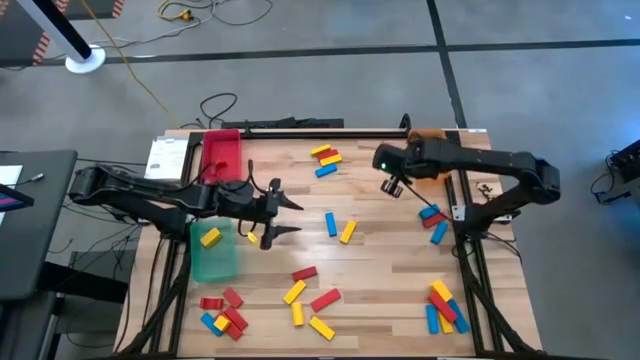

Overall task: Sort blocks
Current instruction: Put the blue block into the orange bin

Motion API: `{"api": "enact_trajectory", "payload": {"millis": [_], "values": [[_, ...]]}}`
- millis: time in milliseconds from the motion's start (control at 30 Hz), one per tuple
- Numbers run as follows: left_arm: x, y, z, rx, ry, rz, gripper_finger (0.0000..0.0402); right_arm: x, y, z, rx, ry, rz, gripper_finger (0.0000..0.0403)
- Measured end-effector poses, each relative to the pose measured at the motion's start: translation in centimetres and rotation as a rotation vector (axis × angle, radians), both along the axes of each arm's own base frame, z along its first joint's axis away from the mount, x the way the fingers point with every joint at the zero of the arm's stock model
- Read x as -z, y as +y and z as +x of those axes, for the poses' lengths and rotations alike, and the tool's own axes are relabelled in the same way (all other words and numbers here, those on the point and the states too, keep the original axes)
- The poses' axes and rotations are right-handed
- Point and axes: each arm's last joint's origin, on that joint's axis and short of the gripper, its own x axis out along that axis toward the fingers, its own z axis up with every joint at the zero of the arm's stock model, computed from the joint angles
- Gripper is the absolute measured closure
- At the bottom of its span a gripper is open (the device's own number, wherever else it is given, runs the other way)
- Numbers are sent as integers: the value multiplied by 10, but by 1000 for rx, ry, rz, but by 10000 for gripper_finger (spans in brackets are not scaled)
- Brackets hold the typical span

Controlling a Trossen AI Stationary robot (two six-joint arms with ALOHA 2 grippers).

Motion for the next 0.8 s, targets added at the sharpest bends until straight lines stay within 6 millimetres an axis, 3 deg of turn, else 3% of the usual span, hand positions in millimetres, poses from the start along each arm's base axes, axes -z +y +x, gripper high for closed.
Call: {"api": "enact_trajectory", "payload": {"millis": [367, 800], "values": [[32, -1, -9, 1, 75, -32, 150, 47, -57, -48, 304, 119, 88, 357], [43, -1, -13, -5, 74, -50, 150, 83, -82, -84, 472, 84, 239, 331]]}}
